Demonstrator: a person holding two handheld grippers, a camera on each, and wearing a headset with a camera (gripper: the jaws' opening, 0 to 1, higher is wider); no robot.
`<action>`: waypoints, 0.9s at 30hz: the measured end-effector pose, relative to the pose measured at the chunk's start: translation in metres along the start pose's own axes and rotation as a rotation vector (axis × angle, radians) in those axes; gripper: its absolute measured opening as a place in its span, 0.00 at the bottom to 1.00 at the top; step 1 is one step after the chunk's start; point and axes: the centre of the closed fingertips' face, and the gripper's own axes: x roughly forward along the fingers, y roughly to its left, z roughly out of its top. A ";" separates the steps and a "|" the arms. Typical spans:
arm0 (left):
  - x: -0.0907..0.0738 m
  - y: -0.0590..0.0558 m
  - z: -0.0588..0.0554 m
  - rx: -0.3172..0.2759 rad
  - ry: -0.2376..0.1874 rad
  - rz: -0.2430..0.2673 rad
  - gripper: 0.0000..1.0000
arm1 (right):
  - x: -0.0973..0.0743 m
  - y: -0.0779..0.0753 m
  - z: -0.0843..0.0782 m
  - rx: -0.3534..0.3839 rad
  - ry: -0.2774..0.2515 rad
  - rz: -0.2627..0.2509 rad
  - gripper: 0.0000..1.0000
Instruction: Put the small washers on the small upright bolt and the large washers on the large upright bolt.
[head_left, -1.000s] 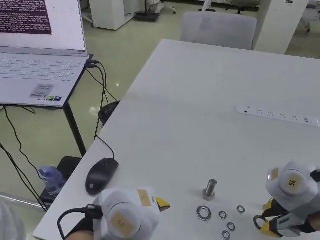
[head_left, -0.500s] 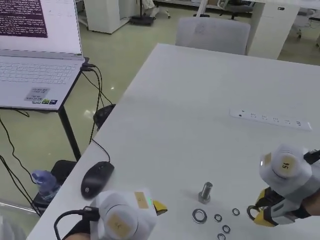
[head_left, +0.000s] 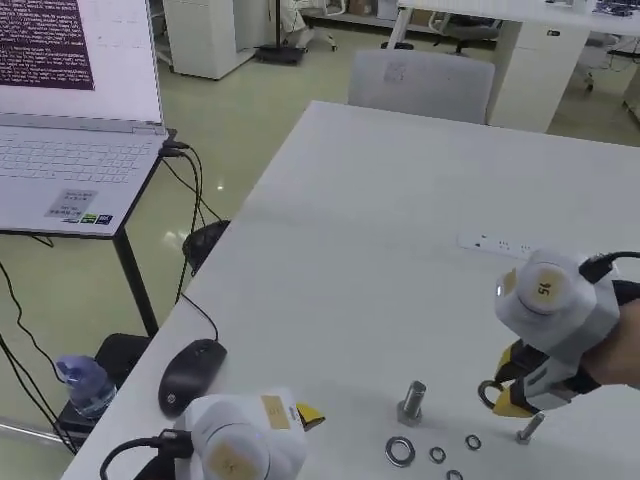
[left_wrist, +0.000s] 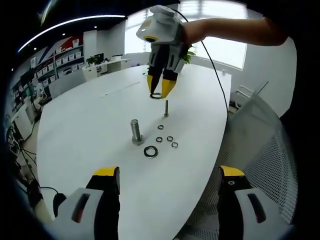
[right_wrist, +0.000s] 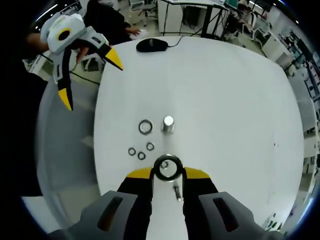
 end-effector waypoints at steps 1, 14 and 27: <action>0.002 0.001 -0.001 -0.003 0.001 0.003 0.80 | 0.000 -0.002 0.003 -0.007 -0.001 0.000 0.23; 0.008 0.001 -0.003 -0.005 0.012 0.011 0.86 | 0.023 -0.005 0.036 -0.071 0.007 0.039 0.23; 0.008 0.001 -0.007 -0.004 0.020 0.014 0.89 | 0.044 -0.002 0.056 -0.079 0.012 0.056 0.23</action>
